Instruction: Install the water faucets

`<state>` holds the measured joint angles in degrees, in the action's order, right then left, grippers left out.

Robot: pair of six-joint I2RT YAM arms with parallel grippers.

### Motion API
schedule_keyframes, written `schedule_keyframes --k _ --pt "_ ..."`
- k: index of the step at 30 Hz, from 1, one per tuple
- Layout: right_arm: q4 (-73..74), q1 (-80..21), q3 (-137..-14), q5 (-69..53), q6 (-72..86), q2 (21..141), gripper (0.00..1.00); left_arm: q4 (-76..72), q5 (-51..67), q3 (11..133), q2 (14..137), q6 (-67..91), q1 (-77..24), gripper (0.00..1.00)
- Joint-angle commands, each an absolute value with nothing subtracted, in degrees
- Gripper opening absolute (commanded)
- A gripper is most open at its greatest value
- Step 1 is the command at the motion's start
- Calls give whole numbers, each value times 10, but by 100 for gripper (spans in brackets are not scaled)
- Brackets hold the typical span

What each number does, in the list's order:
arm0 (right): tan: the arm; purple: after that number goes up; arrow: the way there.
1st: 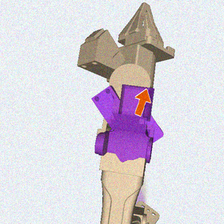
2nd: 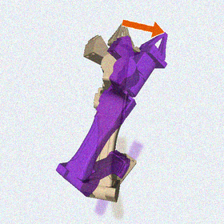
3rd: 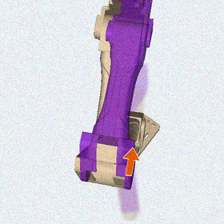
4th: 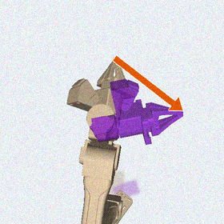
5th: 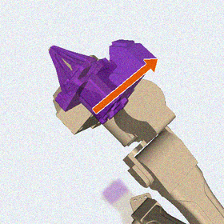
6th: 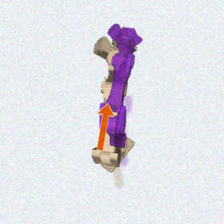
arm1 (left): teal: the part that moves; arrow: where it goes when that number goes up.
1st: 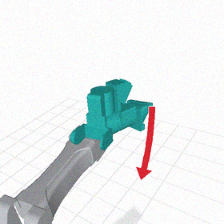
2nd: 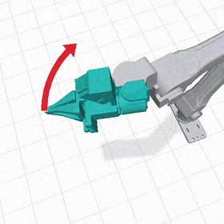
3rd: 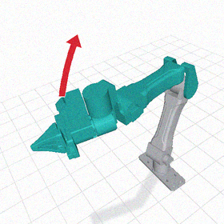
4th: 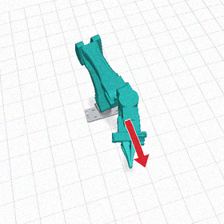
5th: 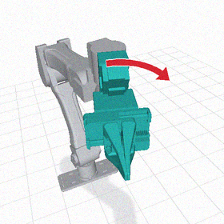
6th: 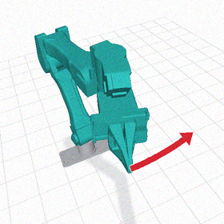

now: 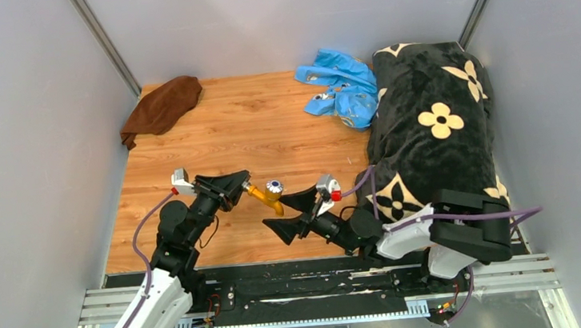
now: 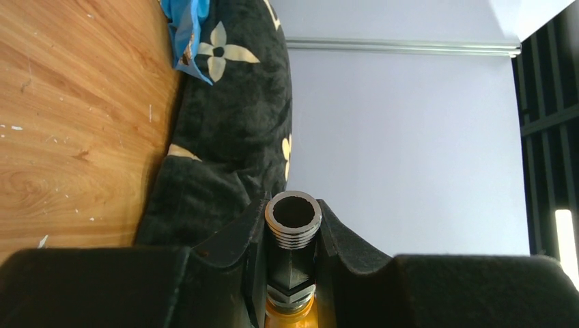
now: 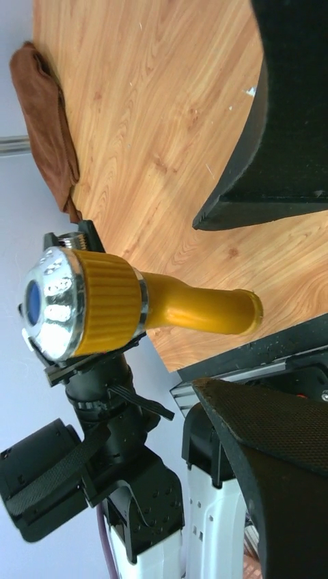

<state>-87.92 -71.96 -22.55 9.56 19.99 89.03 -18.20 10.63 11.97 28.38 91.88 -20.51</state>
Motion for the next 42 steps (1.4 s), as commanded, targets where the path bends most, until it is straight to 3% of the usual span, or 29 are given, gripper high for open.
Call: schedule_keyframes --k 1,4,12,17,29,42 --pt "-866 -718 -187 104 158 826 78 -200 91 118 274 933 -208 0" --pt "-777 -718 -161 124 99 745 78 -164 85 125 267 932 -208 0" --pt "-298 -718 -221 153 -203 479 77 -27 91 186 274 877 -207 0" --pt "-148 -723 -305 121 -344 467 74 71 86 258 320 829 -207 0" --pt "-259 -833 -310 218 -674 553 77 293 143 480 513 698 -207 0" --pt "-375 -847 -340 251 -860 695 78 369 138 543 553 671 -207 0"
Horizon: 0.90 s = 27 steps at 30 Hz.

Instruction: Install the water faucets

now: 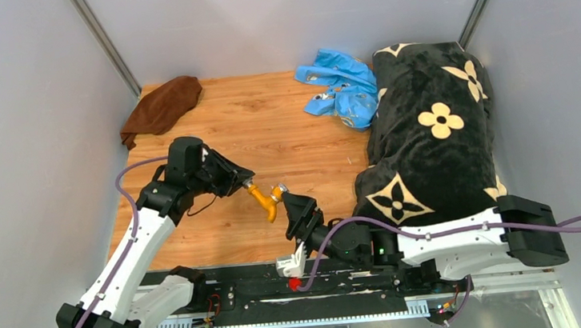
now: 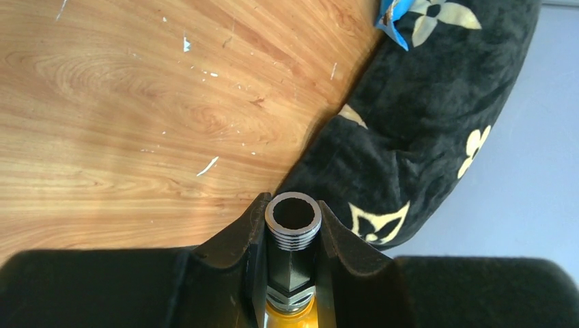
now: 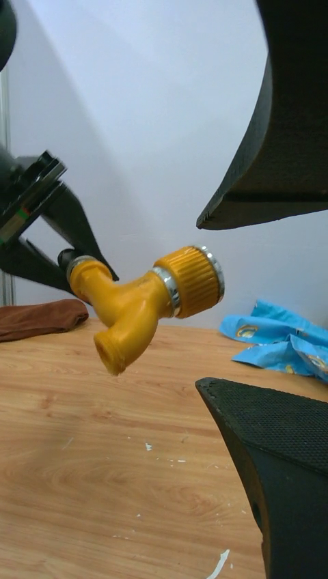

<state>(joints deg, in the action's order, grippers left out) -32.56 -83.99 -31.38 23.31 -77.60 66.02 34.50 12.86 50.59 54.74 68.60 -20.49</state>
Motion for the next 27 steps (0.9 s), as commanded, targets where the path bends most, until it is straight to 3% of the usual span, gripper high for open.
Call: schedule_keyframes --k 1,12,18,21,25,27 --pt "-382 -847 -343 251 -870 706 78 379 137 550 557 667 -207 0" --pt "-469 -840 -374 275 -923 804 76 418 141 575 572 662 -207 0" --pt "-508 -834 -386 276 -913 845 66 415 142 569 564 666 -207 0" --pt "-529 -832 -388 277 -901 860 54 411 147 566 564 666 -207 0" --pt "-537 -827 -396 284 -871 878 50 406 151 558 561 673 -207 0" --pt "-551 -823 -393 279 -858 883 41 397 155 548 557 683 -207 0"
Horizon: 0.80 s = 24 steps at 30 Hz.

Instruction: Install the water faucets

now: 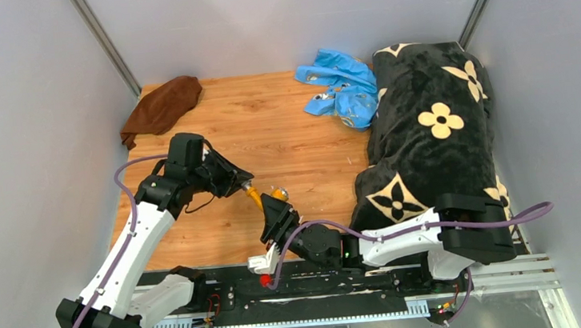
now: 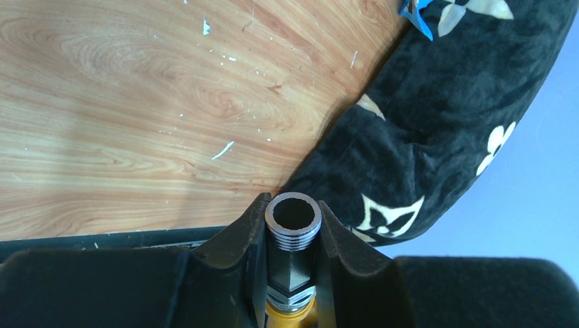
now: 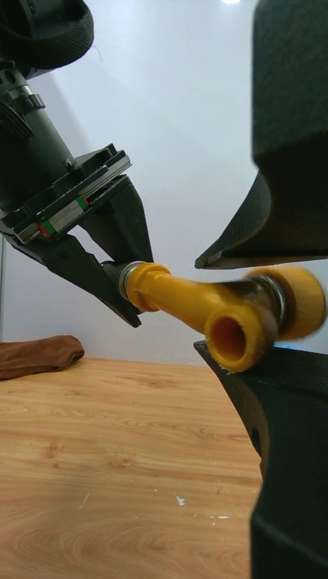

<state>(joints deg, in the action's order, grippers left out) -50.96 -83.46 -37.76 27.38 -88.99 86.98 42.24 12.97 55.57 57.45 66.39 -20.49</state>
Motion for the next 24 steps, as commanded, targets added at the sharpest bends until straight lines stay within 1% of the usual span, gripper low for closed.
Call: schedule_keyframes --k 1,5,7,12,16,19,24 --pt "-560 -821 -390 278 -847 884 34 390 159 542 555 689 -207 0" --pt "-570 -809 -388 271 -782 877 17 362 169 517 543 706 -207 0" --pt "-568 -805 -388 262 -738 868 1 351 166 502 531 715 -207 0" --pt "-584 -791 -380 219 -585 846 1 253 171 428 481 772 -208 0" --pt "-625 -773 -363 198 -421 837 1 121 156 336 421 823 -208 0" --pt "-648 -741 -340 150 -283 819 1 9 143 273 381 843 -208 0" --pt "-743 -670 -295 73 -72 814 1 -34 136 241 354 817 -208 0"
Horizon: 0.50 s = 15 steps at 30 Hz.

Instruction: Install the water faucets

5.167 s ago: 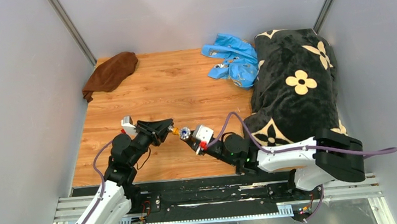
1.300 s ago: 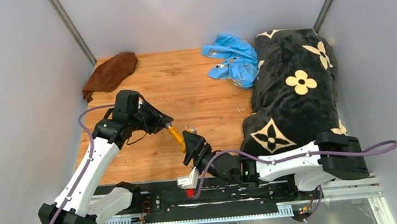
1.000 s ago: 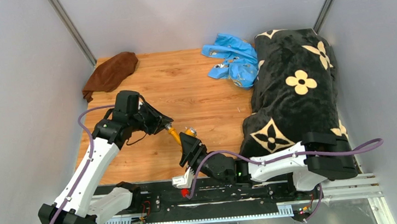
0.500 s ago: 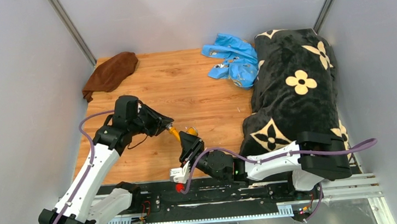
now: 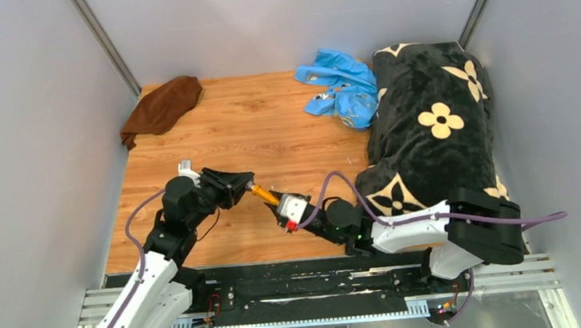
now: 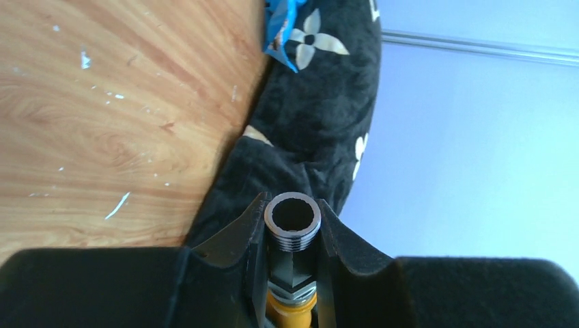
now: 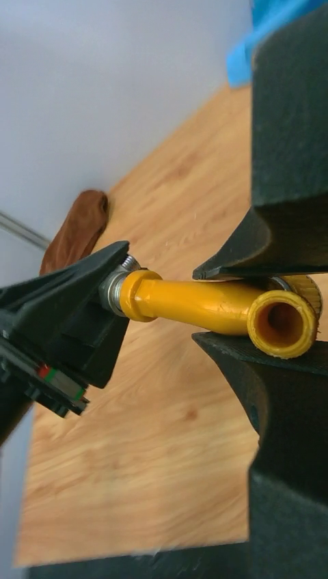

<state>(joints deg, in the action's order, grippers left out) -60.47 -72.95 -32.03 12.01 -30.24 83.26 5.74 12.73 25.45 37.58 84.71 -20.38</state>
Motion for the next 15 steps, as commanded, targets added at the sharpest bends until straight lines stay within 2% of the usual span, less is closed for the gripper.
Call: schedule_keyframes --k 1,8,11,13,14,15 --pt "-764 -657 -288 60 -35 818 1 -49 137 235 349 813 -208 0" --pt "-892 -592 -246 35 198 861 1 -131 93 189 291 800 -209 0" --pt "-909 -556 -249 -15 318 890 1 -139 94 186 287 787 -209 0" --pt "-908 -545 -259 -49 340 900 1 -142 93 182 286 784 -209 0" --pt "-909 -541 -261 -57 344 902 3 -144 92 179 284 784 -209 0" --pt "-909 -539 -262 -65 346 902 13 -143 89 176 282 784 -209 0"
